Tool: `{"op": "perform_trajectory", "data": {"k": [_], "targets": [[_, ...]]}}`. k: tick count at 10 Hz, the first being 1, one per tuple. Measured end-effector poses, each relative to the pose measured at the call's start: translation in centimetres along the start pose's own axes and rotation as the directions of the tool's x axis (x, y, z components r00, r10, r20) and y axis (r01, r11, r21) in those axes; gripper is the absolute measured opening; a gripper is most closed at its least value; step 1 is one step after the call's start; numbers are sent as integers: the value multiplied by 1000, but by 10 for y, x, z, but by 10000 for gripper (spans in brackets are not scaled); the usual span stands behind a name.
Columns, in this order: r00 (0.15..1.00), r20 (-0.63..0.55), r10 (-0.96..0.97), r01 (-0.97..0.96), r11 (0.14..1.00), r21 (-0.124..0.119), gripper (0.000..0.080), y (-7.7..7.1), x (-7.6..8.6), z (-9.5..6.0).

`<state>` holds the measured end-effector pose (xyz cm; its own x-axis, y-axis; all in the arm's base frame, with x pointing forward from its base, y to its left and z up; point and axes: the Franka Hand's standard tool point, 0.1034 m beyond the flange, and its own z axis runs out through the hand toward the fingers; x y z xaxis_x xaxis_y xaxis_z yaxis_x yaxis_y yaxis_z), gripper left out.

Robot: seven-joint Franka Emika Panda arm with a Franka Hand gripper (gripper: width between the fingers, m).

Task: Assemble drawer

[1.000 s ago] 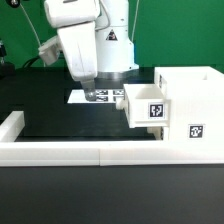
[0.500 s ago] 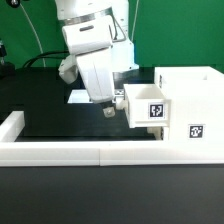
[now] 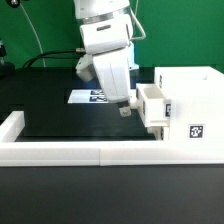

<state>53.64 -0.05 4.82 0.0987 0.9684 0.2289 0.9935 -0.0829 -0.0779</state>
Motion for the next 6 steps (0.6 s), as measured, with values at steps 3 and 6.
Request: {"op": "perform_trajectory", "data": {"k": [3,6], "targets": [[1000,-4,23,-23,1000,3,649,-1,18,5],[999,-5,31,-31,999,5,649,0,20,3]]}}
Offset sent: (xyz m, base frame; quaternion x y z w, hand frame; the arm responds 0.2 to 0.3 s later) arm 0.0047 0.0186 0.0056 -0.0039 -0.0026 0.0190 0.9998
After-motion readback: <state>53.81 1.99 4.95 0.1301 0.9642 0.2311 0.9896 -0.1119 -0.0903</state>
